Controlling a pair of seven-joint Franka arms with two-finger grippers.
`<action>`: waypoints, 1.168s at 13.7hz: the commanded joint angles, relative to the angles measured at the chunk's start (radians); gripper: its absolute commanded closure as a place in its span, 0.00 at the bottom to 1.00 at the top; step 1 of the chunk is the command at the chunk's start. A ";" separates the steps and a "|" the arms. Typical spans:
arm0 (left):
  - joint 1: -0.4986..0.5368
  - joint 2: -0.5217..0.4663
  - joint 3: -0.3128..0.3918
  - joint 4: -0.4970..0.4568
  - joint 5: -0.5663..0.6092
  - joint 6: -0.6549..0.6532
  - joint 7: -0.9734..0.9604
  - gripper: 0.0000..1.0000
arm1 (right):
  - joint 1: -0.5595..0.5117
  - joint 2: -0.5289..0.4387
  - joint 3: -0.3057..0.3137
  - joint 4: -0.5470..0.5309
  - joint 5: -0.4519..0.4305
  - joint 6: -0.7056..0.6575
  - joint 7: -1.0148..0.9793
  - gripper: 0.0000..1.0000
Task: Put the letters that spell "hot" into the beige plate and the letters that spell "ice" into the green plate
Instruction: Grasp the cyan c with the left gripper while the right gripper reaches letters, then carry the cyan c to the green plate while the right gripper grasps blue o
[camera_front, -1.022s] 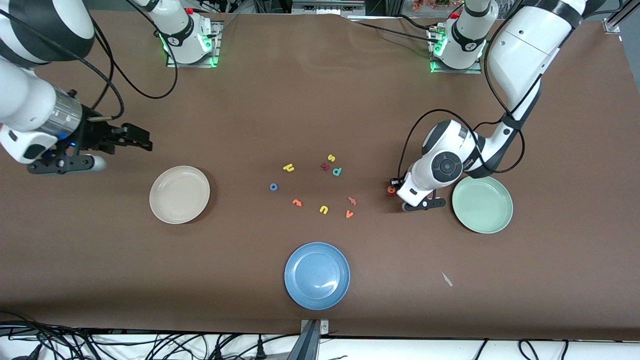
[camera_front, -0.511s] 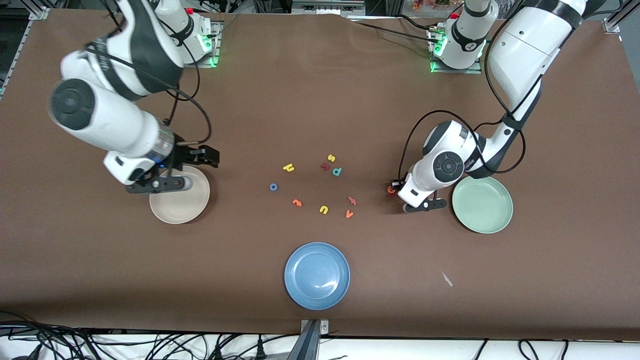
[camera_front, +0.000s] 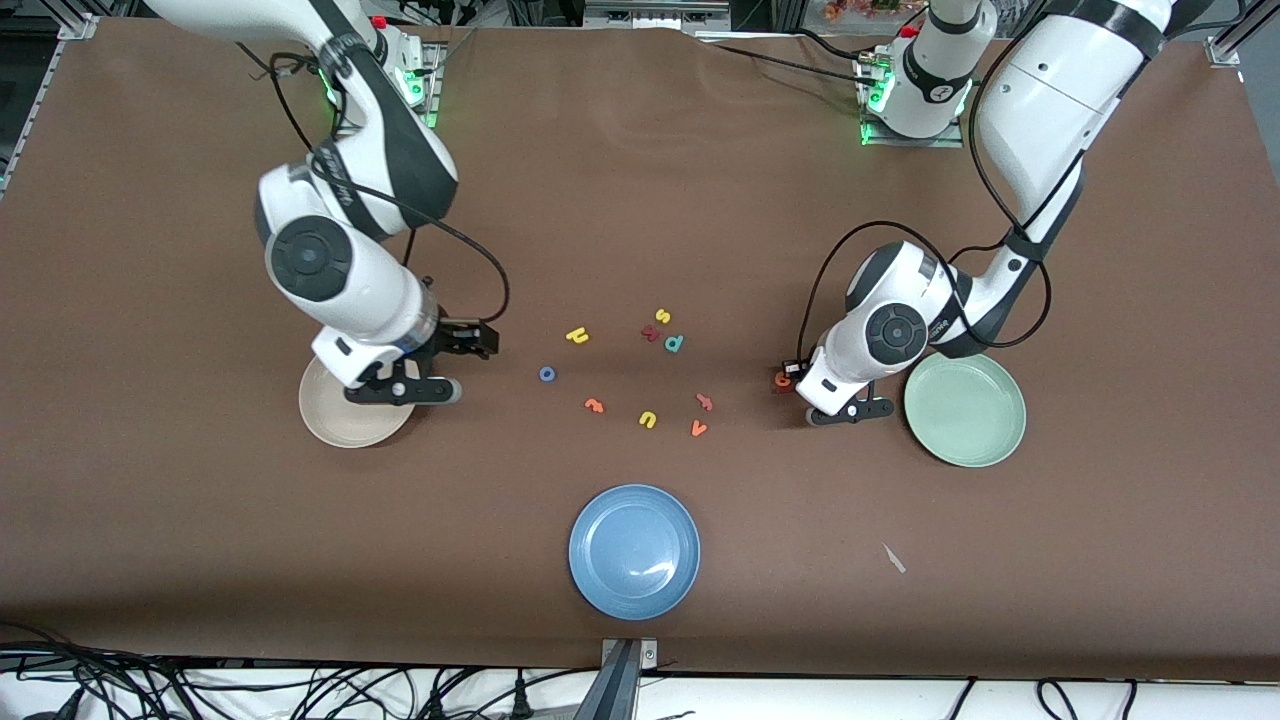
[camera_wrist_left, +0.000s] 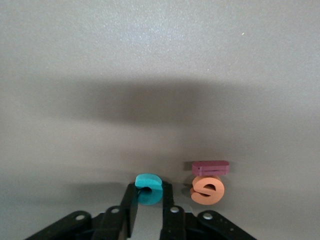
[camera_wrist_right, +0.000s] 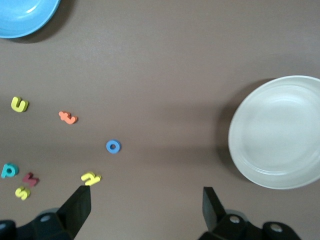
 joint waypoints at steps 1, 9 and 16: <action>-0.008 -0.002 0.008 0.002 0.032 0.009 -0.015 0.95 | 0.012 0.052 0.010 0.002 -0.025 0.063 0.055 0.01; 0.101 -0.114 0.000 0.066 0.024 -0.104 0.132 0.94 | 0.078 0.144 0.010 -0.128 -0.140 0.330 0.185 0.01; 0.250 -0.109 0.006 0.089 0.030 -0.220 0.457 0.94 | 0.107 0.196 0.010 -0.159 -0.230 0.419 0.277 0.01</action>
